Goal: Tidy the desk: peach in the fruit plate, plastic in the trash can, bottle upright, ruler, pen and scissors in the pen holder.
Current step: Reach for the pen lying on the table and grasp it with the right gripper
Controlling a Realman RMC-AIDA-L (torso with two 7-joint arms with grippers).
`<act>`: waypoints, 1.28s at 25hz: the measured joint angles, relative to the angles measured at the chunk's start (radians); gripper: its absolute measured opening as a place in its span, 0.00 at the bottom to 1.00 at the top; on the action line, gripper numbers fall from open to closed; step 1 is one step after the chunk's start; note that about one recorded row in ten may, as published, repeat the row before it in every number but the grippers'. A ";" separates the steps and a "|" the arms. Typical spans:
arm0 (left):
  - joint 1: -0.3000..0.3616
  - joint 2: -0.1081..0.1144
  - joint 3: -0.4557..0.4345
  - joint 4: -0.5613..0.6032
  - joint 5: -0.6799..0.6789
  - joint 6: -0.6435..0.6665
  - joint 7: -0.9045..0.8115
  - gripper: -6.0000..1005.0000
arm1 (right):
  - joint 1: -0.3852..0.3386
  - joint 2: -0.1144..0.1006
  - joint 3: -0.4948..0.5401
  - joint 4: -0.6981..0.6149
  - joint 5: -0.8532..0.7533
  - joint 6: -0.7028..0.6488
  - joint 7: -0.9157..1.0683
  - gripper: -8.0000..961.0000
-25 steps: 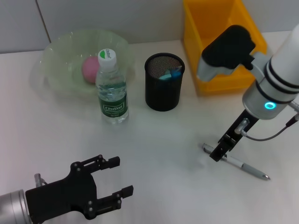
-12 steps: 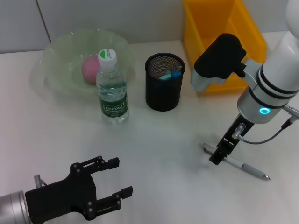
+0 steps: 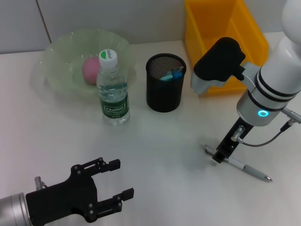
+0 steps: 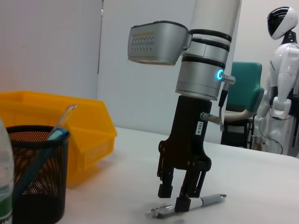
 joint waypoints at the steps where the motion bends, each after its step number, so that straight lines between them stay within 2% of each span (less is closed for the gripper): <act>1: 0.000 0.000 0.000 0.000 0.000 0.000 0.000 0.71 | 0.000 0.000 0.000 0.000 0.000 0.000 0.000 0.66; 3: 0.000 0.000 0.000 0.000 0.000 0.000 0.000 0.71 | 0.003 0.000 0.000 0.000 0.001 0.000 0.003 0.57; 8: 0.000 0.000 0.000 0.000 0.001 0.000 -0.001 0.71 | 0.010 0.001 -0.001 0.016 0.002 0.003 0.003 0.52; 32: 0.000 0.002 -0.002 0.000 0.003 0.001 -0.001 0.71 | 0.072 0.002 -0.001 0.126 0.002 0.018 -0.001 0.41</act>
